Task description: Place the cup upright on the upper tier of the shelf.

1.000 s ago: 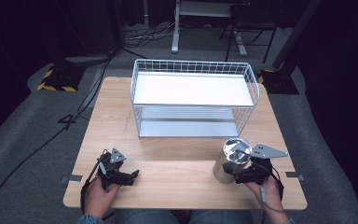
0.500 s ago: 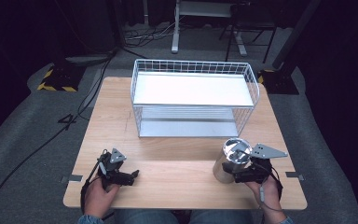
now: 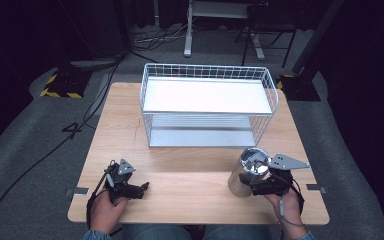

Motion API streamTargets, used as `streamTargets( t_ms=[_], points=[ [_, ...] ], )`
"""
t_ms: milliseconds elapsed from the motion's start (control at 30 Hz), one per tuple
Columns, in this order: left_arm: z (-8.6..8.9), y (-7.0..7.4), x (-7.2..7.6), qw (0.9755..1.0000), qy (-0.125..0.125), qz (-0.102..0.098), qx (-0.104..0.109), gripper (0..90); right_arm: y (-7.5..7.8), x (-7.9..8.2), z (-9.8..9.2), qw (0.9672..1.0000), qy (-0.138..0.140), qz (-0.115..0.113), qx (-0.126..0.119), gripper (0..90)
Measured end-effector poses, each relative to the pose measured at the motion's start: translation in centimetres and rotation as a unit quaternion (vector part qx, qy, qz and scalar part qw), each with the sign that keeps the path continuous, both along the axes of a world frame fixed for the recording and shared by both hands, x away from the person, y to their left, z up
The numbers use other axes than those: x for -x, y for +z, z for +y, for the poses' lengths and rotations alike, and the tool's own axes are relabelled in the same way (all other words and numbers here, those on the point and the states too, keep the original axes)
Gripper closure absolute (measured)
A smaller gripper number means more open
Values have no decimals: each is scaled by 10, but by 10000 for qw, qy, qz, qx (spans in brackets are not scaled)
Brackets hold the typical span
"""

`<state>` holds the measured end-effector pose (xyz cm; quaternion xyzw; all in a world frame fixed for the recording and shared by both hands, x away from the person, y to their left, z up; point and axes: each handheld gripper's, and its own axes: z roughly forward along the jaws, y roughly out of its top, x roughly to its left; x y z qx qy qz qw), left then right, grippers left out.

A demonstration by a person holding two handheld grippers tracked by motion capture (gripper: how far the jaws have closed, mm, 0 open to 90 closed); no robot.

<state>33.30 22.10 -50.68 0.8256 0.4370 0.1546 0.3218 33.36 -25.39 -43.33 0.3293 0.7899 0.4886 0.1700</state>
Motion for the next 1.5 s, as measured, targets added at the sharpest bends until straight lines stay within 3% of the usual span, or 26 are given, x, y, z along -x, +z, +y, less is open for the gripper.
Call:
streamTargets(
  t_ms=[167, 533, 1500],
  points=[
    [0, 0, 0, 10000, 1, 0, -1, 6, 3, -1, -2, 10000, -17, 84, -50, 36],
    [0, 0, 0, 10000, 0, -1, 0, 6, 29, -1, -5, 9999, -21, -144, -54, 36],
    [0, 0, 0, 10000, 0, 0, -1, 6, 129, -23, 14, 9988, 149, -454, 56, 36]
  ],
)
